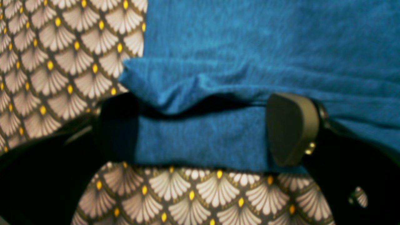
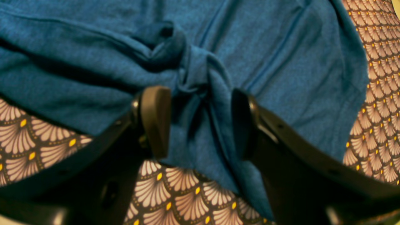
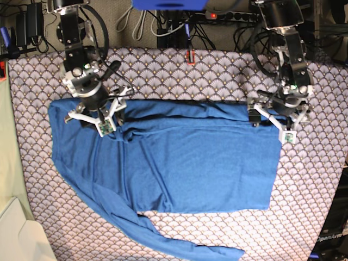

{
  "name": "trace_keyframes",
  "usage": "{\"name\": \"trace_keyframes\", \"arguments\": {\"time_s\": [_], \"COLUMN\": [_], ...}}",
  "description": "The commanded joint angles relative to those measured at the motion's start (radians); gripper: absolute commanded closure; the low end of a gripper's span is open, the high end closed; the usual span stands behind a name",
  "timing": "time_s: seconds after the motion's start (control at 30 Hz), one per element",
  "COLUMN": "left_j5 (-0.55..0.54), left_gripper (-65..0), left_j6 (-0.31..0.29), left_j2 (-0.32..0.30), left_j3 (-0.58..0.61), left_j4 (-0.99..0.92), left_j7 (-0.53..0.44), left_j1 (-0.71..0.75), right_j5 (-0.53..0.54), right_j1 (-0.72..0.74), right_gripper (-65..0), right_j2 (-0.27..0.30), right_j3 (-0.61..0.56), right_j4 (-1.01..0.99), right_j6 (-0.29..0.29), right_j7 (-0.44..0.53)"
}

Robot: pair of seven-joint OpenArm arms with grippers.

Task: Fold the T-shirt properly

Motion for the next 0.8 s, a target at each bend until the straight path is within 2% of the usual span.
{"name": "trace_keyframes", "arguments": {"time_s": [0.0, 0.3, 0.37, 0.57, 0.77], "left_j5": [-0.002, -0.009, -0.004, -0.002, -0.002], "left_gripper": [-64.5, -64.5, -64.5, -64.5, -64.5], "left_j6": [0.002, 0.002, 0.002, 0.002, 0.002], "left_j2": [-0.009, 0.005, 0.023, 0.03, 0.022], "left_j3": [-0.002, -0.002, -0.007, -0.012, -0.012], "left_j4": [0.017, -0.186, -0.212, -0.15, -0.04], "left_j7": [-0.026, -0.037, -0.057, -0.087, -0.086], "left_j1": [-0.034, -0.17, -0.206, -0.225, -0.17], "right_j5": [0.005, 0.005, 0.005, 0.003, 0.003], "right_j1": [0.012, 0.012, 0.012, 0.011, -0.005], "right_gripper": [-31.6, -31.6, -31.6, -31.6, -31.6], "right_j2": [0.004, 0.004, 0.009, 0.012, 0.012], "right_j3": [0.004, 0.004, 0.004, 0.004, 0.004], "right_j4": [0.014, 0.014, 0.014, 0.016, 0.022], "right_j6": [-0.006, -0.006, -0.006, -0.006, -0.006], "right_j7": [0.025, 0.025, 0.025, 0.023, 0.023]}}
